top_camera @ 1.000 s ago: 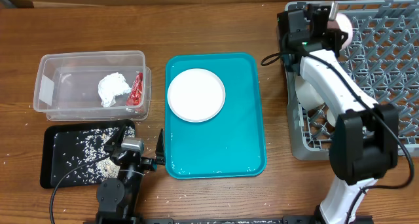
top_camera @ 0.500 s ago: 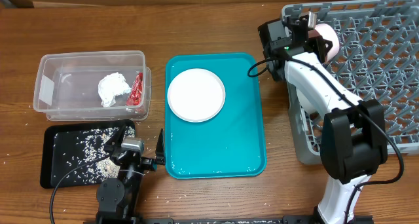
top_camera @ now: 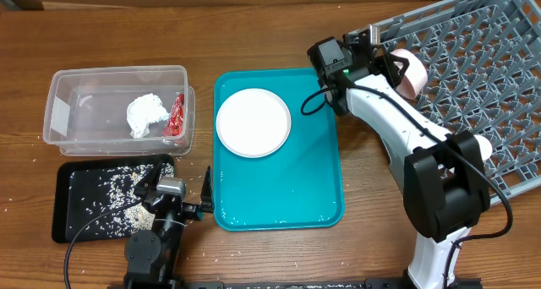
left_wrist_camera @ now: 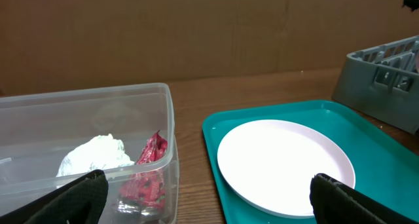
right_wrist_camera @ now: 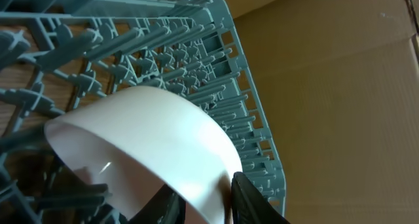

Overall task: Sort waste into correct bins and load items into the dishwasher
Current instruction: 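Grasp the large white plate on the teal tray with the right gripper, then carry the large plate with the right gripper and stand it in the rack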

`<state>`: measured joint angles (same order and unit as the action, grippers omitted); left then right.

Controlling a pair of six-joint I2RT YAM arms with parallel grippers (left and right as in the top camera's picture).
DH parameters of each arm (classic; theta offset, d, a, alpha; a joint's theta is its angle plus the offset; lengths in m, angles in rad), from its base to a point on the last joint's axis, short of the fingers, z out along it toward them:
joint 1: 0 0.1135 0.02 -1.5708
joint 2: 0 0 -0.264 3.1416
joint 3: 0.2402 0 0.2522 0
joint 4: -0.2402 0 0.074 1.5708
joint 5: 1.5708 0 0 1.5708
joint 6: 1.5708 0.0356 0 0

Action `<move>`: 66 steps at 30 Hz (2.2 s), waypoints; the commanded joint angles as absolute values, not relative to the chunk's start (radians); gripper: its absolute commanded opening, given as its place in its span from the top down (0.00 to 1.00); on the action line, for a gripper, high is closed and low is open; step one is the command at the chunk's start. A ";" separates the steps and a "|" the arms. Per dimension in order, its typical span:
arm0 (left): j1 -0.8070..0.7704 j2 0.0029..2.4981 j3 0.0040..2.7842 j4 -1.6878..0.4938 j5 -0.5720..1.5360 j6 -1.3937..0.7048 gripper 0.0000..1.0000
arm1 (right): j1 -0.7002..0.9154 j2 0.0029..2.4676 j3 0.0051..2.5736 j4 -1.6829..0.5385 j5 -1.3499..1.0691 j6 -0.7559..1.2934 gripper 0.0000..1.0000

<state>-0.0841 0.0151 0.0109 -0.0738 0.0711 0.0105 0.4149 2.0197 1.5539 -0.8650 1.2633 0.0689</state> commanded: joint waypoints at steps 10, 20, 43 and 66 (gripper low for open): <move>-0.077 0.005 0.005 -0.072 0.064 0.022 0.00 | 0.502 1.999 1.566 -1.056 1.188 0.214 0.58; -0.077 0.005 0.005 -0.072 0.064 0.023 0.00 | 0.666 1.905 1.619 -1.060 0.825 0.215 0.39; -0.077 0.005 0.005 -0.072 0.064 0.023 0.00 | 0.327 1.941 1.618 -1.026 -0.215 0.217 0.94; -0.077 0.005 0.005 -0.072 0.064 0.023 0.00 | 0.567 2.081 1.414 -0.704 -0.112 0.599 0.96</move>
<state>-0.0841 0.0151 0.0109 -0.0738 0.0708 0.0105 0.5766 2.0720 1.4117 -0.6762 -0.1349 0.5816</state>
